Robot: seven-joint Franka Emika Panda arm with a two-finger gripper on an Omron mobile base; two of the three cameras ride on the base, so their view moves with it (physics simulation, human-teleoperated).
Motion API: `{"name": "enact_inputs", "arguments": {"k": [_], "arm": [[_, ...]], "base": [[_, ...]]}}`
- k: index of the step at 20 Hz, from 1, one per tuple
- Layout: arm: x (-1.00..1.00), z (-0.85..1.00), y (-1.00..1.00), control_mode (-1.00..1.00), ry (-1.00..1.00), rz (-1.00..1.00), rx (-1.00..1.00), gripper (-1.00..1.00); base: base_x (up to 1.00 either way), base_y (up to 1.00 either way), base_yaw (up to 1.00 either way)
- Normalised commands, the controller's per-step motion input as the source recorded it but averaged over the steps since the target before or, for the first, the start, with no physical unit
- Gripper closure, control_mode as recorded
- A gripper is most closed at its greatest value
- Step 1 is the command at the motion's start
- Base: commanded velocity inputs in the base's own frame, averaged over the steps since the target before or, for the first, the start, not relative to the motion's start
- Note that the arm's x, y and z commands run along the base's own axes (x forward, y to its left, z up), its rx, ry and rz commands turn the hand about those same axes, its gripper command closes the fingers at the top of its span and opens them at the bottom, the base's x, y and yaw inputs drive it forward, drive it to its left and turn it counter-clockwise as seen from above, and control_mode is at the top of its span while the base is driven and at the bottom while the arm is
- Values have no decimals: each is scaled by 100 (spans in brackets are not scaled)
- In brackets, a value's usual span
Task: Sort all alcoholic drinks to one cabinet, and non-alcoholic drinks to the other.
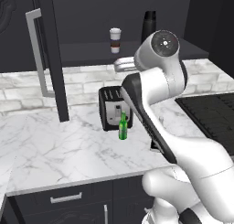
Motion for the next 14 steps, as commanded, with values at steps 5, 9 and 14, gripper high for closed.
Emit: {"name": "enact_inputs", "arguments": {"k": [5, 9, 14], "arm": [[-44, -20, 0, -100, 7, 7, 5, -100], [-36, -21, 0, -100, 10, 8, 5, -100], [-10, -22, -1, -100, 8, 5, 7, -100]], "base": [[0, 0, 0], [0, 0, 0], [0, 0, 0]]}}
